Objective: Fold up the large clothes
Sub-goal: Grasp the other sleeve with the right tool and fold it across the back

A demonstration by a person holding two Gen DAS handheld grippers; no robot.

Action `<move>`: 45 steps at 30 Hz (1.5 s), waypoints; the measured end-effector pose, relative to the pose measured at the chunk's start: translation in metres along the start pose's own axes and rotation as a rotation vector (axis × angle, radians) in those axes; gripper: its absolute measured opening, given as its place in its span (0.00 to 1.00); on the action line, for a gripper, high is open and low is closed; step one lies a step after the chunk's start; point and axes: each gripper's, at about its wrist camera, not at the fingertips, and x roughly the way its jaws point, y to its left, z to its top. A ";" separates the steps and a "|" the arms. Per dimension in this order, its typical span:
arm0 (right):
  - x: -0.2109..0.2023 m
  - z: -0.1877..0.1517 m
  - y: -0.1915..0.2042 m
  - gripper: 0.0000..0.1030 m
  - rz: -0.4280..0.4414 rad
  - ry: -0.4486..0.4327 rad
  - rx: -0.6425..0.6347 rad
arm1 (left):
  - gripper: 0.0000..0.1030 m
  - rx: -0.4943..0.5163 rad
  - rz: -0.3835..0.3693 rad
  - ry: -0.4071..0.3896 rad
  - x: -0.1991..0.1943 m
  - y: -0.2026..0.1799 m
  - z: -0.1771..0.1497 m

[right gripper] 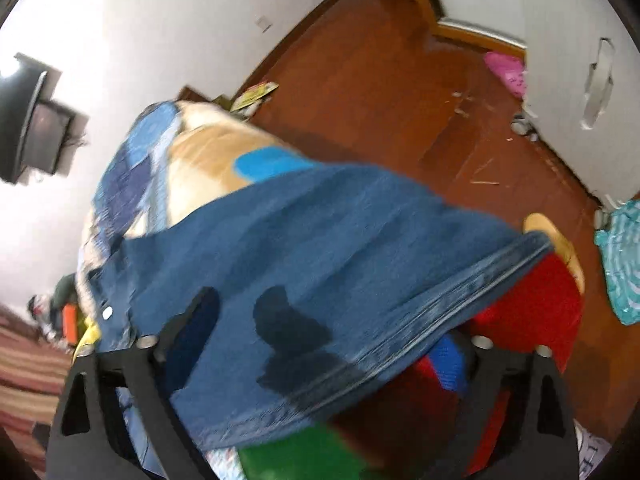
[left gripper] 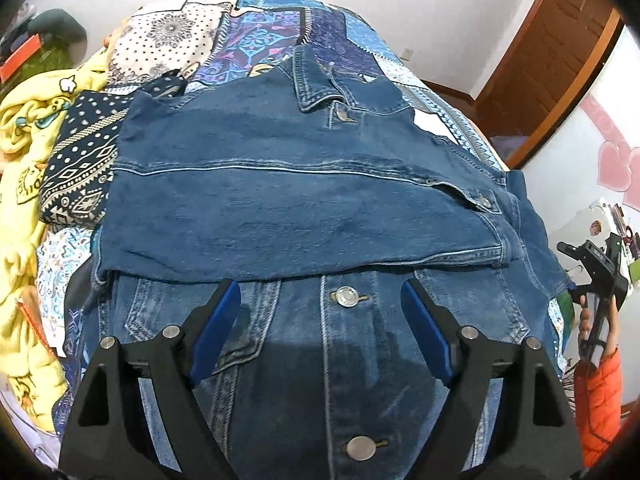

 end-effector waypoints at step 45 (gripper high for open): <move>0.064 -0.165 0.326 0.08 0.192 0.193 -0.698 | 0.79 -0.036 0.023 -0.171 -0.085 0.073 -0.040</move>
